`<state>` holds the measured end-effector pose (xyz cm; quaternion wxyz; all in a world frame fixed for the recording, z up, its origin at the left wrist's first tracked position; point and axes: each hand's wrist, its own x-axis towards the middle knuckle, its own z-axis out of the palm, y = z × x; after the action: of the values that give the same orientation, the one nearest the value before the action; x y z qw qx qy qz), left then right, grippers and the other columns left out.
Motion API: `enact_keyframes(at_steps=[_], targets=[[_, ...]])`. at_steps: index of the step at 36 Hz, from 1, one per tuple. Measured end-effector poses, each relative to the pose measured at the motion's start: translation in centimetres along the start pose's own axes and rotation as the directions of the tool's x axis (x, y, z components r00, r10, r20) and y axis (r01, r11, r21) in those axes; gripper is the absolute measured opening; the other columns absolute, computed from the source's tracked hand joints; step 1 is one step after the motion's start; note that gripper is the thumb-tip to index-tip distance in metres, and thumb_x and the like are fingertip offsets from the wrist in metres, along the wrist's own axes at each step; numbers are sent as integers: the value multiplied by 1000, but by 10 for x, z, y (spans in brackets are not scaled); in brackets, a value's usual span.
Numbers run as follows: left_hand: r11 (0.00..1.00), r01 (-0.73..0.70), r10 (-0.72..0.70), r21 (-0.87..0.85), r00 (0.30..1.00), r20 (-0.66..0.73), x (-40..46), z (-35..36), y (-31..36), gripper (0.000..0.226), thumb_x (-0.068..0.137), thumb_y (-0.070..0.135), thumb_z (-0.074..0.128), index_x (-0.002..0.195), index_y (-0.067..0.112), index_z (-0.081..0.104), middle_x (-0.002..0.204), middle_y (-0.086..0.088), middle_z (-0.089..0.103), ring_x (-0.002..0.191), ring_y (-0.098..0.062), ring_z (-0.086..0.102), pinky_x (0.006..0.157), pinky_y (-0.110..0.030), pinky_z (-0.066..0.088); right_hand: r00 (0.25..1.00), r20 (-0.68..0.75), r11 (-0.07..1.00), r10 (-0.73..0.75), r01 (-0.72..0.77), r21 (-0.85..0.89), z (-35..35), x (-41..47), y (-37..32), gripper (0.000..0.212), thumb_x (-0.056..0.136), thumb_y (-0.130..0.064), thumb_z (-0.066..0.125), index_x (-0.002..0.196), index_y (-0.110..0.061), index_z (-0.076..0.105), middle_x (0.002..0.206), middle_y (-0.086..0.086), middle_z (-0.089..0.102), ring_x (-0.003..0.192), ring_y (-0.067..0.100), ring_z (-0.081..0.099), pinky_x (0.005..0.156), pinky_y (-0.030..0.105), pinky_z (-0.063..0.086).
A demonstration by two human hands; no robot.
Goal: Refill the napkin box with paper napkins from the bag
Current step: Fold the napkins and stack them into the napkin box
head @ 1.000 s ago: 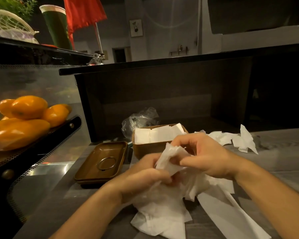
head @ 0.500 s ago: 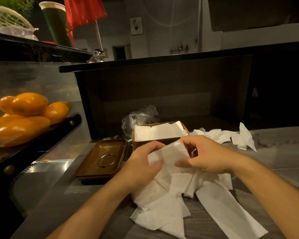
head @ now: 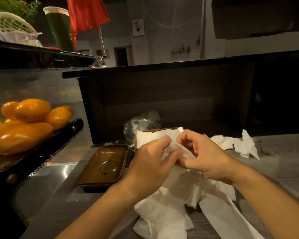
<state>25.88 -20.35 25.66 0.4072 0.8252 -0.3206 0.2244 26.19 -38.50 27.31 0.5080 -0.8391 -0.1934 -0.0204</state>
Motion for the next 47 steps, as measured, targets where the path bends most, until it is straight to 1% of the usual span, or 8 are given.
enact_keyframes(at_steps=[8, 13, 17, 26, 34, 38, 44, 47], targets=[[974, 65, -101, -215, 981, -164, 24, -14, -3, 5, 101, 29, 56, 104, 30, 52, 93, 17, 63, 86, -7, 69, 60, -23, 60, 981, 60, 917, 182, -191, 351, 2, 10, -11, 24, 94, -25, 67, 118, -24, 67, 107, -7, 76, 100, 14, 74, 87, 35, 62], [981, 168, -184, -99, 966, -184, 44, -16, -23, 15, 100, 29, 59, 93, 40, 50, 91, 20, 63, 88, 7, 64, 60, -15, 57, 956, -160, 967, 244, -228, 113, -9, 34, -17, 6, 95, -27, 69, 100, -24, 71, 98, -4, 74, 94, 15, 72, 79, 34, 63], [964, 264, -261, 12, 957, -125, 61, -24, -45, 7, 98, 29, 61, 94, 34, 59, 94, 15, 66, 79, -6, 68, 63, -18, 59, 954, -167, 962, 250, -264, -65, -13, 54, -18, 3, 95, -24, 70, 93, -26, 69, 99, -3, 70, 96, 16, 67, 73, 26, 57], [916, 387, -377, 104, 920, -107, 95, -53, -84, 17, 95, 23, 67, 112, 26, 63, 98, 11, 63, 89, -7, 62, 74, -17, 51, 934, -166, 940, 316, -332, -83, 5, 113, -22, 9, 94, -19, 71, 86, -14, 73, 93, 5, 68, 88, 17, 67, 70, 26, 59], [850, 217, -288, 481, 954, 79, 93, -57, -95, 16, 96, 34, 65, 111, 35, 66, 115, 16, 59, 113, -3, 50, 98, -26, 43, 882, -127, 865, 453, -470, -178, 29, 140, -15, 21, 87, -29, 79, 101, -15, 75, 97, 9, 71, 90, 25, 68, 70, 33, 57], [800, 144, -341, 582, 907, 245, 91, -56, -99, 21, 95, 37, 64, 116, 33, 70, 118, 12, 65, 94, -1, 52, 85, -20, 43, 872, -106, 806, 478, -483, -342, 36, 149, -16, 28, 87, -31, 78, 109, -14, 74, 101, 9, 71, 90, 22, 68, 76, 33, 60], [815, 117, -403, 568, 818, 410, 96, -65, -100, 41, 93, 48, 65, 128, 28, 66, 129, 9, 64, 109, -5, 58, 99, -29, 51, 953, -198, 630, 230, -301, -716, 40, 145, -12, 20, 91, -38, 73, 107, -27, 68, 96, -1, 67, 87, 20, 65, 77, 36, 55], [805, 126, -432, 580, 794, 428, 99, -68, -99, 63, 81, 68, 67, 131, 30, 64, 129, 11, 62, 111, -9, 58, 99, -37, 53, 989, -86, 781, 118, -146, -608, 30, 138, -10, 15, 89, -42, 75, 91, -34, 62, 89, -8, 65, 80, 11, 62, 73, 31, 56]])
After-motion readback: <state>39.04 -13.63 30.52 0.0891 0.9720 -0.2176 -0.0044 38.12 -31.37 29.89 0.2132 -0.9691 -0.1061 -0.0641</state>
